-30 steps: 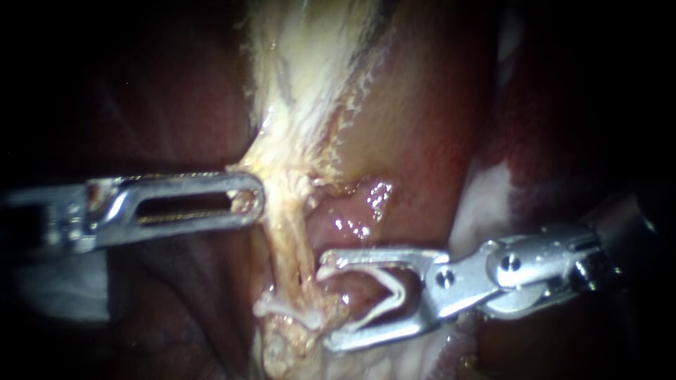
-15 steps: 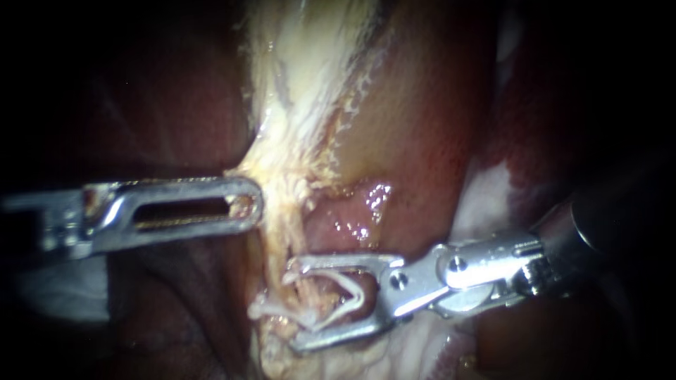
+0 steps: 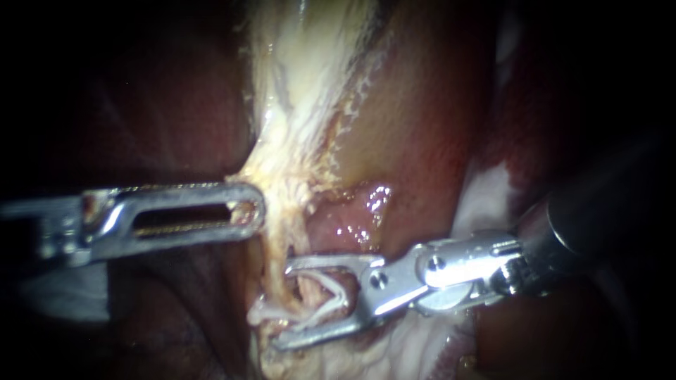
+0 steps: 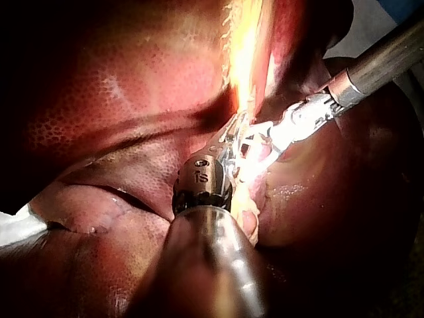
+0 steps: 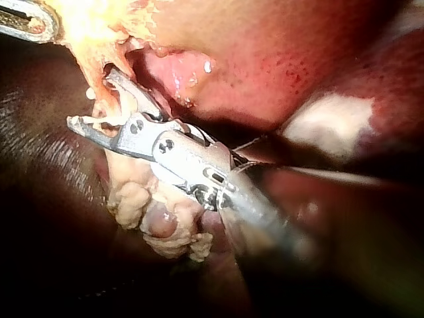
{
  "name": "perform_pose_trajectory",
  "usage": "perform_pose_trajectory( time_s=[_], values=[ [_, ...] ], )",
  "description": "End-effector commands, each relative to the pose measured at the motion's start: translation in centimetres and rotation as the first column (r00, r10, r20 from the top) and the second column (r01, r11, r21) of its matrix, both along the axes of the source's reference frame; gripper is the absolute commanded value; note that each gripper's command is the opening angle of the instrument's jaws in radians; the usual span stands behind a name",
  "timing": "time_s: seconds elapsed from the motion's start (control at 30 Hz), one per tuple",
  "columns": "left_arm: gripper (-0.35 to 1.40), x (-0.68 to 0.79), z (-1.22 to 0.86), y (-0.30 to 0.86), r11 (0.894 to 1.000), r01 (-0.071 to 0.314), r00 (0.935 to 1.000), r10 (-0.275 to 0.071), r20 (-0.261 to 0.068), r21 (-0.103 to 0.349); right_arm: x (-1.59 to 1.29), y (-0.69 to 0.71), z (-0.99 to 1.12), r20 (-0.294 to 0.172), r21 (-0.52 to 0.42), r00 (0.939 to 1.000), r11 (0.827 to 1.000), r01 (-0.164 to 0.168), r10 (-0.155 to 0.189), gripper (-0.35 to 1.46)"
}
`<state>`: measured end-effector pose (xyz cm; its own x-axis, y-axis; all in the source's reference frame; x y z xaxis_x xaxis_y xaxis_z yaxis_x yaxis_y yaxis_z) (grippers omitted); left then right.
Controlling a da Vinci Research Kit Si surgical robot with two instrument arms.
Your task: Clipping second clip left tube
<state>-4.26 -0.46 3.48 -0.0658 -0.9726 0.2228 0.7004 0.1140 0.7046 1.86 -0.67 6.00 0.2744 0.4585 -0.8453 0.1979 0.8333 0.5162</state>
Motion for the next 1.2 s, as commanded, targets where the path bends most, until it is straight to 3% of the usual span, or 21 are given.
perform_pose_trajectory(
  time_s=[0.03,0.27,0.6,0.67,0.8,0.93,1.2],
  values=[
    [-0.35,0.00,0.00,0.00,1.000,0.000,1.0000,0.000,0.000,0.000,0.02,-0.02,-0.01,-0.003,0.001,1.0000,1.000,0.002,-0.002,0.59],
    [-0.35,0.01,0.02,0.01,1.000,-0.001,1.0000,0.001,0.000,0.000,0.15,-0.13,0.00,-0.018,0.028,0.9994,0.999,0.030,-0.030,0.59],
    [-0.35,0.01,0.02,0.01,1.000,-0.001,1.0000,0.001,0.001,0.000,0.23,-0.17,0.07,0.013,0.041,0.9994,0.999,0.030,-0.031,0.53],
    [-0.35,0.01,0.02,0.01,1.000,-0.001,1.0000,0.001,0.001,0.000,0.21,-0.16,0.08,0.024,0.039,0.9989,0.998,0.039,-0.040,0.41],
    [-0.35,0.01,0.02,0.01,1.000,-0.001,1.0000,0.001,0.000,0.000,0.15,-0.15,0.10,0.061,0.029,0.9980,1.000,0.012,-0.014,-0.35],
    [-0.35,0.01,0.02,0.01,1.000,-0.001,1.0000,0.001,0.000,0.000,0.12,-0.13,0.08,0.076,0.022,0.9971,1.000,-0.007,0.005,-0.35],
    [-0.35,0.02,0.02,0.01,1.000,-0.001,1.0000,0.001,0.000,0.000,0.13,-0.13,0.09,0.077,0.016,0.9970,1.000,-0.009,0.008,-0.35]
  ],
)
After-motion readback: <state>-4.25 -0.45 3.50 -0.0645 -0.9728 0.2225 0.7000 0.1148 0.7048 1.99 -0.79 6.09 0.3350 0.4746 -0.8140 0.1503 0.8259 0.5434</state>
